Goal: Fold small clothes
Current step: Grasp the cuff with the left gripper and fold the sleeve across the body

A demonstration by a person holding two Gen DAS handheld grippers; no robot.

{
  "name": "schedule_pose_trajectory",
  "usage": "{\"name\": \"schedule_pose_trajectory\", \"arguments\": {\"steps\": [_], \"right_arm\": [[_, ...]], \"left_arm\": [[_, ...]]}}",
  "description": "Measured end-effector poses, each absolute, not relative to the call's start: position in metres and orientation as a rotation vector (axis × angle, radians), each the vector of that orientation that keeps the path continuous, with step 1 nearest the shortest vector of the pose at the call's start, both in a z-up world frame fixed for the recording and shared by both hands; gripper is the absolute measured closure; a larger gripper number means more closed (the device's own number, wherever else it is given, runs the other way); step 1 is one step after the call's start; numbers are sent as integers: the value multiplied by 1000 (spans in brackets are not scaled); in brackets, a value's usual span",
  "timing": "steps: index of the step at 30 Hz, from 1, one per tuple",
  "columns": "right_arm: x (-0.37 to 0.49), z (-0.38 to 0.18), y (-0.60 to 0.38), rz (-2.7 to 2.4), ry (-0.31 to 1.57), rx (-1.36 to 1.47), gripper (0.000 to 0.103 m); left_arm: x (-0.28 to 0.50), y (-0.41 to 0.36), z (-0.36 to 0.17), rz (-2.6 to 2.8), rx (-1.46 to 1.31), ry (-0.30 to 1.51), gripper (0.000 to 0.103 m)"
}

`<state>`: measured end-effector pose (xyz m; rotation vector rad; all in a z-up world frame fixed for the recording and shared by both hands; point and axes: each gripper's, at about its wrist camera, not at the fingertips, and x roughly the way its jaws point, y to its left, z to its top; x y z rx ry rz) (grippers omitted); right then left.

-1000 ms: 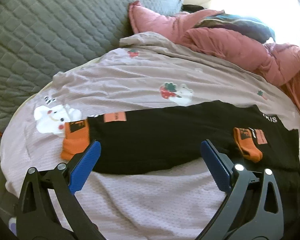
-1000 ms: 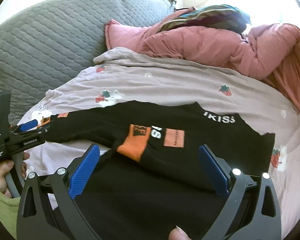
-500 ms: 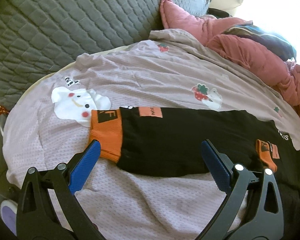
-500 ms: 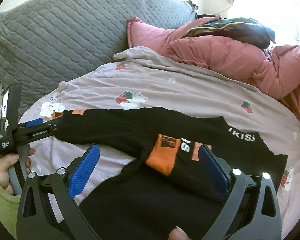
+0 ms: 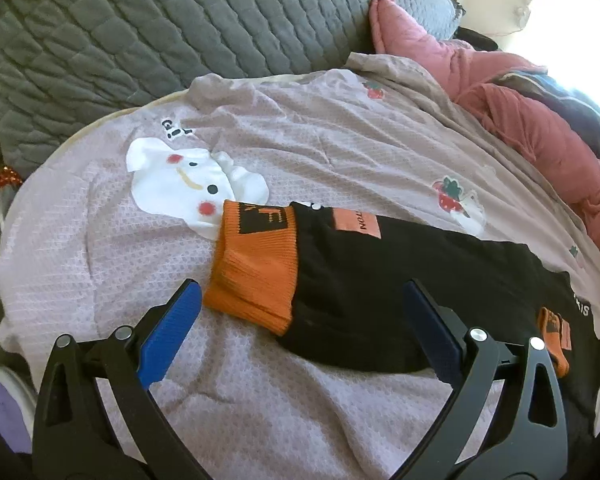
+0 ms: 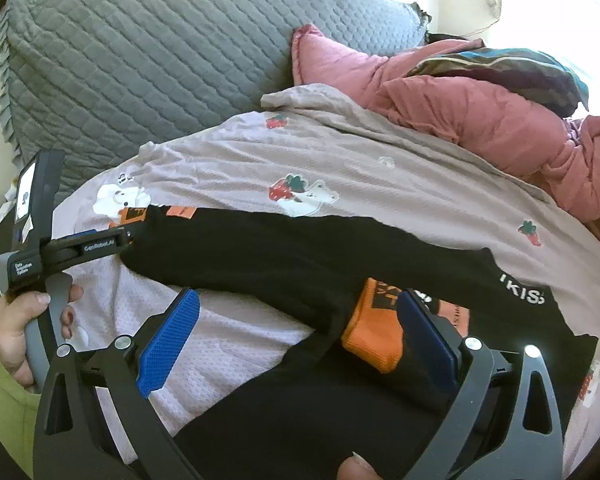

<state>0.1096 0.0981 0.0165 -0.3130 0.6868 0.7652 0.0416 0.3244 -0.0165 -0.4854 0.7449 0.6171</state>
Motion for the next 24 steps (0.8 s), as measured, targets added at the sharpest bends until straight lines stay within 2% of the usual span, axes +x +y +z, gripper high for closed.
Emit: {"name": "schedule_pose_trajectory", "arguments": {"steps": [3, 9, 14, 16, 18, 21, 24], "right_arm": [[113, 10, 101, 771, 702, -306, 5], [121, -2, 98, 760, 734, -276, 5], [129, -11, 92, 740, 761, -244, 5], [130, -11, 86, 733, 764, -224, 5], [132, -12, 78, 723, 767, -205, 5], [135, -14, 65, 705, 782, -174, 5], [135, -14, 51, 675, 780, -161, 5]], "left_arm": [[47, 328, -21, 620, -490, 757, 23], [56, 329, -31, 631, -464, 795, 35], [60, 330, -33, 644, -439, 807, 55], [58, 332, -32, 642, -446, 795, 68], [57, 328, -28, 626, -436, 777, 76], [50, 316, -13, 555, -412, 691, 96], [43, 301, 1, 497, -373, 618, 96]]}}
